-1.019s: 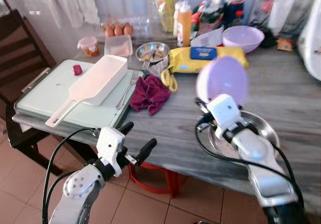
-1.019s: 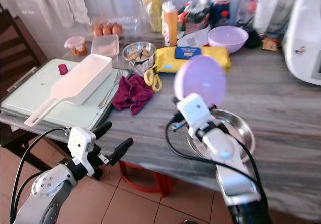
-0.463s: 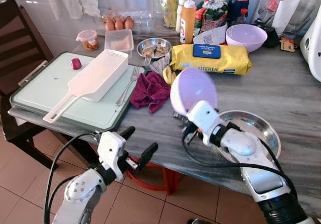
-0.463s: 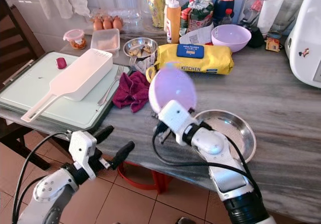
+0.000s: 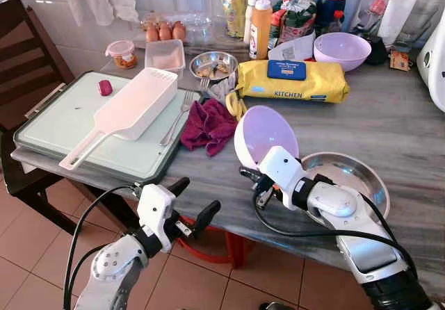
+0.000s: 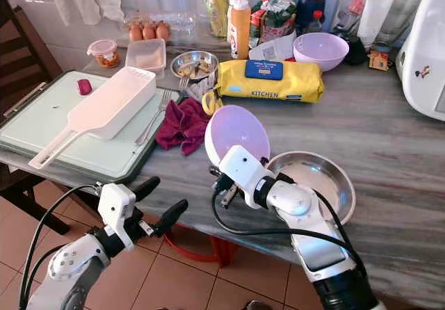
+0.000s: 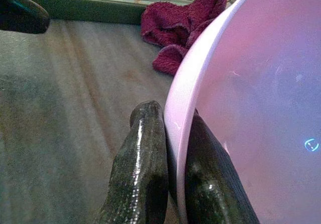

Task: Setting the table

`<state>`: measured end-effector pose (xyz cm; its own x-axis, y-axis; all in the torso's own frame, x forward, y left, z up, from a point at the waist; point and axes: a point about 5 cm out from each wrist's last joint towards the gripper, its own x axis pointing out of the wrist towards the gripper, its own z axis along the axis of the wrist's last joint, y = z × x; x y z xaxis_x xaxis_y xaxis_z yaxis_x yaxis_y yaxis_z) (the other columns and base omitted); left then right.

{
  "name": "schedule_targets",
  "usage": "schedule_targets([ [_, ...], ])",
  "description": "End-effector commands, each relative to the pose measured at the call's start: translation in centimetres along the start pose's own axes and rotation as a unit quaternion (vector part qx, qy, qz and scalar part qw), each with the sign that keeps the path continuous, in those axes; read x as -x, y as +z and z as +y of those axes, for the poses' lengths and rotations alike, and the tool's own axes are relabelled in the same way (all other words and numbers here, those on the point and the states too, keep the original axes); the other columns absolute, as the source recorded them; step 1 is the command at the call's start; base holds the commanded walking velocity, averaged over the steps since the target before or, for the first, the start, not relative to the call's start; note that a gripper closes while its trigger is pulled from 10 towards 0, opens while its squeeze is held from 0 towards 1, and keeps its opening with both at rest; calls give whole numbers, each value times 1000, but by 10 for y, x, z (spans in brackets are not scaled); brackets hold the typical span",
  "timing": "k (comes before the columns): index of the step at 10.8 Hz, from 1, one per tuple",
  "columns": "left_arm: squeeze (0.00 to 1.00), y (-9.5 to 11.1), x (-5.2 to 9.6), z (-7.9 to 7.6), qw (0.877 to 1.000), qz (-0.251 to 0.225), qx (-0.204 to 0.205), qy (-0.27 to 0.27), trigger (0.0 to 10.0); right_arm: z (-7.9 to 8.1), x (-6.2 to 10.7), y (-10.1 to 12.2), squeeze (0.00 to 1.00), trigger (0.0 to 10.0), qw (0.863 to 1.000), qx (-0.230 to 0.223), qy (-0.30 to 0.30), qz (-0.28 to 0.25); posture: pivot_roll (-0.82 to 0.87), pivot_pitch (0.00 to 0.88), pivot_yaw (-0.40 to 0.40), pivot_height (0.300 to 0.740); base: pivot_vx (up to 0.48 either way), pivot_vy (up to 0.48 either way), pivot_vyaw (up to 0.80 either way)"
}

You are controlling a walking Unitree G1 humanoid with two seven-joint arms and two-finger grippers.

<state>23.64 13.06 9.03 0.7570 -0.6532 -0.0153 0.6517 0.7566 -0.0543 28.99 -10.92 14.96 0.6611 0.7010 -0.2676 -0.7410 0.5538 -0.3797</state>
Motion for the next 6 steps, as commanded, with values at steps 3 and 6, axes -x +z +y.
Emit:
schedule_targets([
  [3,0,-3,-1,-2,1000,8,-4,-12,10000,13,0,6,0,10000,999,6,50,-2,-91,131,78,740,0,0,0],
  [6,0,-6,-2,-3,1000,16,-6,-9,10000,16,1,4,1000,10000,998,11,64,4,-93,130,75,740,0,0,0],
])
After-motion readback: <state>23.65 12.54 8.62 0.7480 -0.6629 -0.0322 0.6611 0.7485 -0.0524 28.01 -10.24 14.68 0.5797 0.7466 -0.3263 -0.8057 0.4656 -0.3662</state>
